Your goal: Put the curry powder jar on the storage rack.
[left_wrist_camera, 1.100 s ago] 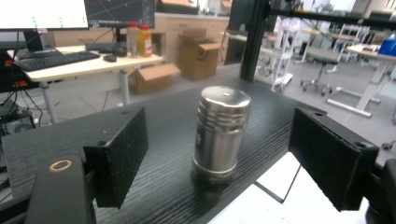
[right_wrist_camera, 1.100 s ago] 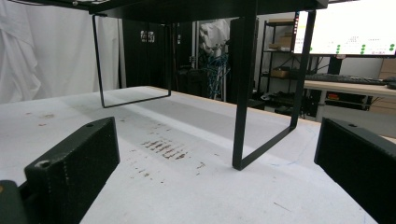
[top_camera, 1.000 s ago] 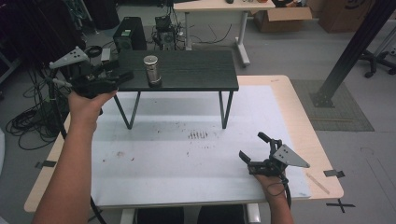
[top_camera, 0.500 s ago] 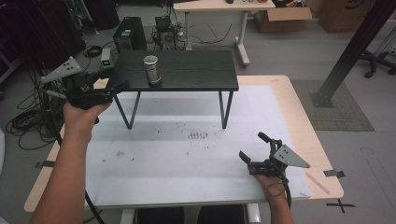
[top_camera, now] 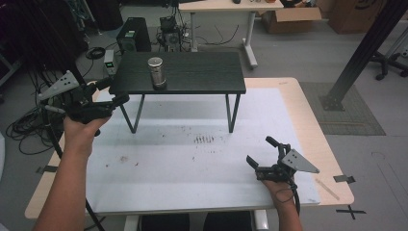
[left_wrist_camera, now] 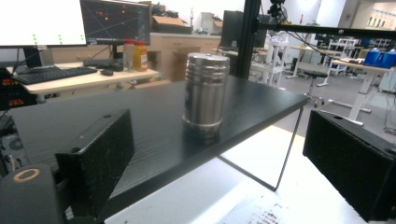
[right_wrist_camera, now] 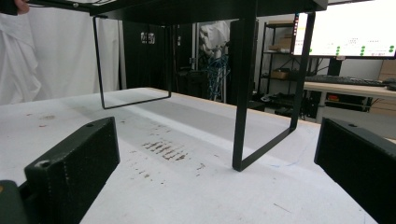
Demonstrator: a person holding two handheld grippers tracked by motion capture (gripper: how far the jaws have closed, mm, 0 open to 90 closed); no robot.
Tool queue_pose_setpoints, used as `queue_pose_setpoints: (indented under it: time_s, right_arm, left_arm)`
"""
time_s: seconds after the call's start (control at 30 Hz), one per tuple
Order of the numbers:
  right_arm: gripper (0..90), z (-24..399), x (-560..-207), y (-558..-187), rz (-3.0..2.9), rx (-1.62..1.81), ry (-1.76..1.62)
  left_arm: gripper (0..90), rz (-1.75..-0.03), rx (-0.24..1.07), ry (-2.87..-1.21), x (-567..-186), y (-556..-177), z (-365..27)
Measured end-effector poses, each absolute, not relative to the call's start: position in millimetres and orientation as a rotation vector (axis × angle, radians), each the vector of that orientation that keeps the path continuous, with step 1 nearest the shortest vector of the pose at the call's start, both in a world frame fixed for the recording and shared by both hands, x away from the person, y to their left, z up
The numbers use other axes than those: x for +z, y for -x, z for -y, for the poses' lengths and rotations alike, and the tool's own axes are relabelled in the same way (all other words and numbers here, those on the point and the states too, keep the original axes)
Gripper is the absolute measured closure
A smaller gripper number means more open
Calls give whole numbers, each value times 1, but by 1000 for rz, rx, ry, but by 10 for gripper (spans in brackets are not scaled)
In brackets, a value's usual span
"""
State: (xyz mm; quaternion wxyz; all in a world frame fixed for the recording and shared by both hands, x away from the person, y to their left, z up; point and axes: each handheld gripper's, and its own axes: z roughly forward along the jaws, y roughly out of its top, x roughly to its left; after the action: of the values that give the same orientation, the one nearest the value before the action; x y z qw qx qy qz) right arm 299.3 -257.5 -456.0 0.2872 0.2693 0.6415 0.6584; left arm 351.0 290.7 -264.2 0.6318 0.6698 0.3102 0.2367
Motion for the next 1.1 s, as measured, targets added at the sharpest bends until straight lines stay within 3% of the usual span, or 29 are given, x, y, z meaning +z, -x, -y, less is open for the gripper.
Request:
queue_pose_setpoints:
  time_s: [0.63, 1.1]
  right_arm:
    - [0, 257, -456, -299, -1717, 1756, -719]
    - [0, 257, -456, -299, -1716, 1756, -719]
  left_arm:
    - [14, -637, 543, -1478, -290, -328, -291]
    - [2, -645, 506, -1451, -337, -318, -299]
